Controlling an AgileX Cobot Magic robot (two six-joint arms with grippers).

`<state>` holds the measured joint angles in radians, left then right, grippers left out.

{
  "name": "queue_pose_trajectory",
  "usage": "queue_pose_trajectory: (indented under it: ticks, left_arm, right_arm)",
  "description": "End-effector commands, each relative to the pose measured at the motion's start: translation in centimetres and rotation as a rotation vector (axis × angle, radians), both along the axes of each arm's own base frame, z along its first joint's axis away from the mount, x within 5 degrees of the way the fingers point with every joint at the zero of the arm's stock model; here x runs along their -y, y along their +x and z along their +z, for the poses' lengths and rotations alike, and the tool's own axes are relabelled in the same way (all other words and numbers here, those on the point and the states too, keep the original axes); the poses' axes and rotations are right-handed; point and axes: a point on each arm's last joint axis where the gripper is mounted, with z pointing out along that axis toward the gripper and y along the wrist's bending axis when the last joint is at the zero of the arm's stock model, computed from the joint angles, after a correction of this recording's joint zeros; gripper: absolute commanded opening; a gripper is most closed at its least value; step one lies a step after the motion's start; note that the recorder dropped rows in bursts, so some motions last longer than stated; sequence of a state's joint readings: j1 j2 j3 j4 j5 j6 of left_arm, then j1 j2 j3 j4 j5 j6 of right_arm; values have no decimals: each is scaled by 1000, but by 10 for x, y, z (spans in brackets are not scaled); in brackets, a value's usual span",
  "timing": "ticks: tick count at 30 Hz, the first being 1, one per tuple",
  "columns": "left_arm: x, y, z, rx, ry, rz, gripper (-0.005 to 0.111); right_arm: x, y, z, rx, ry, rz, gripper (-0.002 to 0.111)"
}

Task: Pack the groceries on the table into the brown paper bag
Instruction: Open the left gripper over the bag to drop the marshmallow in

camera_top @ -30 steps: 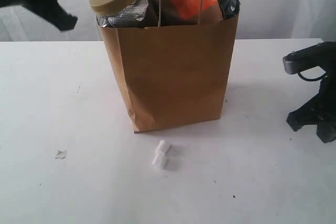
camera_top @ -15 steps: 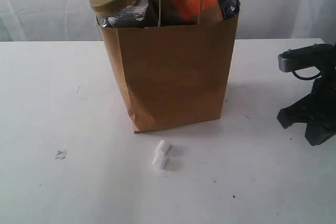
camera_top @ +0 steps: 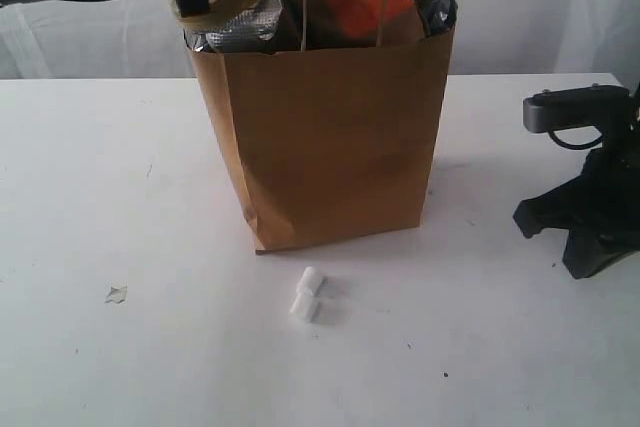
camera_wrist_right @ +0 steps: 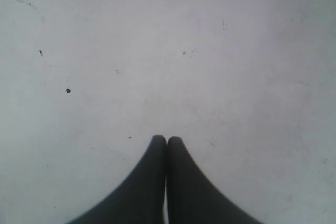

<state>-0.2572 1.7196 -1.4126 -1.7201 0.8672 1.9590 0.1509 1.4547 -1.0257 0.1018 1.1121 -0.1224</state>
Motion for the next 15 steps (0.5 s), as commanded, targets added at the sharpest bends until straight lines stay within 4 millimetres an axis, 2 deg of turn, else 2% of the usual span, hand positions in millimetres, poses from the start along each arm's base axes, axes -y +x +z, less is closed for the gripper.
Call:
queue_pose_trajectory:
  ticks: [1,4,11,13,15]
  left_arm:
    - [16,10,11,163,64,120,27]
    - [12,18,8,146,99,218,34]
    - [16,9,9,173,90,116,44]
    - [17,8,5,158,129,94,52]
    - [16,9,1,111,159,104,65]
  right_arm:
    - [2,-1,2,8,2,4,0]
    - [2,-2,1,-7,1,6,0]
    - [2,-1,2,8,2,4,0]
    - [2,-1,2,8,2,4,0]
    - [2,-1,1,9,0,29,0]
